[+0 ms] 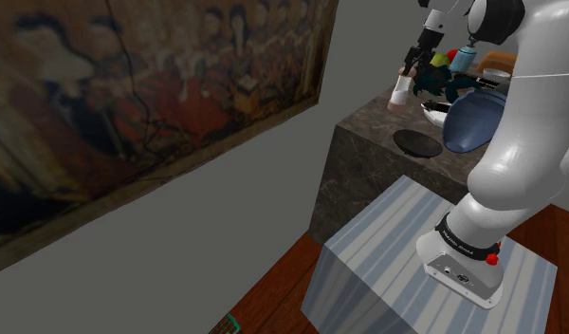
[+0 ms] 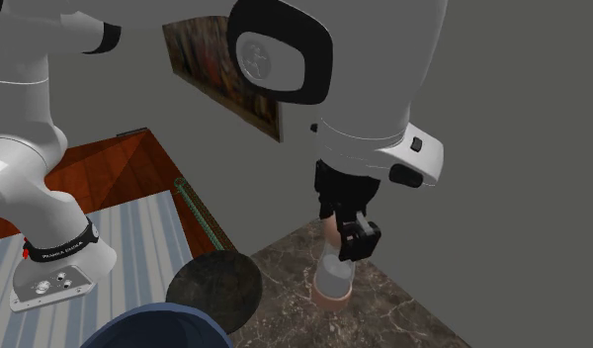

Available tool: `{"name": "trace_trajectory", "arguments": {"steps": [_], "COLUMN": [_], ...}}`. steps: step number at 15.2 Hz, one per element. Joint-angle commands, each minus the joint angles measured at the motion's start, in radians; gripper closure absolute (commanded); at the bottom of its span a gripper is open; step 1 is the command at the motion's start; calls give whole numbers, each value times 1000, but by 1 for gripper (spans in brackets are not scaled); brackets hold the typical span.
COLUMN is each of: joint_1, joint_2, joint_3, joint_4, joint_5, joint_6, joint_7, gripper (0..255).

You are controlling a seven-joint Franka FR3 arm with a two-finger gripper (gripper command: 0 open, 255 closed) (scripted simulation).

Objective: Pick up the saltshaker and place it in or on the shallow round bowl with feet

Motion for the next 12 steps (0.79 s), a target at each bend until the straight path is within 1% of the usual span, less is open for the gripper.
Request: {"name": "trace_trajectory", "arguments": {"steps": [1, 9, 12], "joint_1": [-5, -24, 44], "joint_2": [-1, 0, -149], "joint_3": [-2, -5, -31], "joint_4": [29, 139, -30], "joint_5": [-2, -6, -82], "joint_6": [-29, -134, -91], "joint_7": [5, 25, 39], "gripper": [255, 255, 255]}}
